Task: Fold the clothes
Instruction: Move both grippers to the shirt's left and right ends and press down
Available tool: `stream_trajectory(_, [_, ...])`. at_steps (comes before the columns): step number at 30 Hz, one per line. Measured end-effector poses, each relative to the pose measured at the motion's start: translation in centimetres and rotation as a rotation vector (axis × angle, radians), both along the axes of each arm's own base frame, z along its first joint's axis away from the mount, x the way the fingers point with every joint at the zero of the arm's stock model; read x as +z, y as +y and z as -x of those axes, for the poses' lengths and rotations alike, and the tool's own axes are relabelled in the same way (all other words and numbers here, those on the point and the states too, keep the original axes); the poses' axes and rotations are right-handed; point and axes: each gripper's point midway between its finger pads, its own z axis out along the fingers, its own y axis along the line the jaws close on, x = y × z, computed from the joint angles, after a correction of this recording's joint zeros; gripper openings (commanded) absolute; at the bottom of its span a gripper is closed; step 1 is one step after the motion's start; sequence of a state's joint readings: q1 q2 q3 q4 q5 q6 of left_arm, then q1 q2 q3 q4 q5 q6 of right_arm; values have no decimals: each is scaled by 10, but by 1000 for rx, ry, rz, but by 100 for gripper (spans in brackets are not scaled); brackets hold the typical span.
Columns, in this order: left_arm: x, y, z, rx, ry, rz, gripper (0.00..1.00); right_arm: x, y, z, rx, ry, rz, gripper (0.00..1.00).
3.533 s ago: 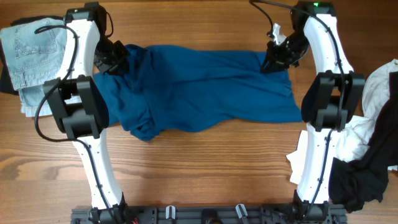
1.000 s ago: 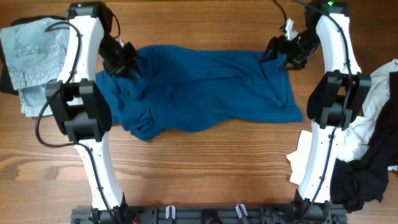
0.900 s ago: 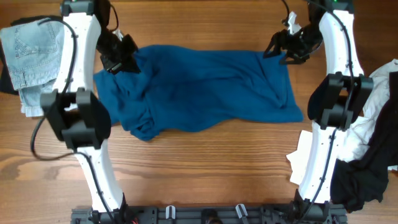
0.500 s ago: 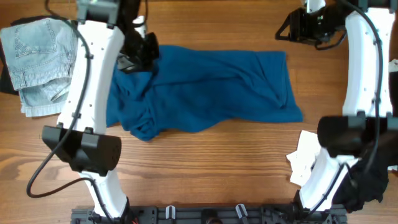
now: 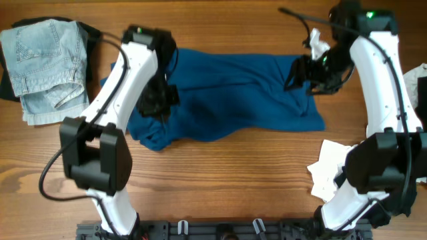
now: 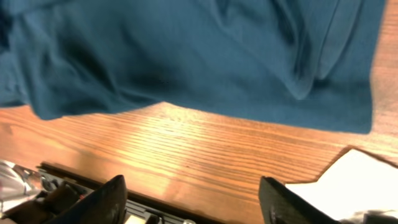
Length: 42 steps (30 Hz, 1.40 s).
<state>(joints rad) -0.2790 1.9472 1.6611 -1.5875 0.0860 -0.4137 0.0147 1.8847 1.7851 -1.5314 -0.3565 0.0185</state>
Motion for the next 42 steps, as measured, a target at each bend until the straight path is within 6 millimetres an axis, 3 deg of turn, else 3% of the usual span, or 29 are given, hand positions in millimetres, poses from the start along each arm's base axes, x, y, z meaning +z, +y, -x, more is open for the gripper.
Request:
stream_trajectory(3, [-21, 3, 39, 18, 21, -31, 18, -28, 10, 29, 21, 35, -3, 85])
stream_trajectory(6, [-47, 1, 64, 38, 43, -17, 11, -54, 15, 56, 31, 81, -17, 87])
stream_trajectory(8, [-74, 4, 96, 66, 133, -13, 10, -78, 15, 72, 30, 124, -22, 88])
stream_trajectory(11, [-92, 0, 106, 91, 138, 23, 10, -108, 20, 74, 4, 94, -54, 88])
stream_trajectory(14, [-95, 0, 116, 106, 167, 26, 11, -128, 20, 80, -61, 107, -61, 88])
stream_trajectory(18, [-95, -1, 115, 108, 165, 31, 17, -132, 3, 67, -204, 98, -56, 88])
stream_trajectory(19, [-96, -1, 114, 109, 159, 28, 29, -132, -4, 64, -241, 94, -56, 88])
stream_trajectory(20, [-98, 0, 111, 109, 144, 23, 30, -132, -12, 60, -281, 90, -58, 89])
stream_trajectory(21, [-100, 1, 107, 110, 123, 15, 9, -132, -20, 58, -316, 89, -59, 89])
stream_trajectory(22, [-103, 1, 99, 119, 88, 8, 4, -132, -27, 57, -341, 88, -60, 88])
stream_trajectory(25, [-110, 1, 81, 146, 11, 4, 4, -131, -39, 57, -384, 94, -73, 88])
stream_trajectory(28, [-116, 5, 62, 204, -59, 9, 8, -129, -37, 59, -371, 96, -99, 89])
stream_trajectory(33, [-119, 35, 43, 350, -117, -11, 16, -126, -31, 61, -349, 99, -140, 89])
stream_trajectory(40, [-120, 81, 17, 515, -211, -32, 18, -125, -30, 61, -350, 100, -149, 89])
stream_trajectory(42, [-119, 95, 6, 549, -261, -49, 18, -125, -30, 61, -350, 100, -149, 93])
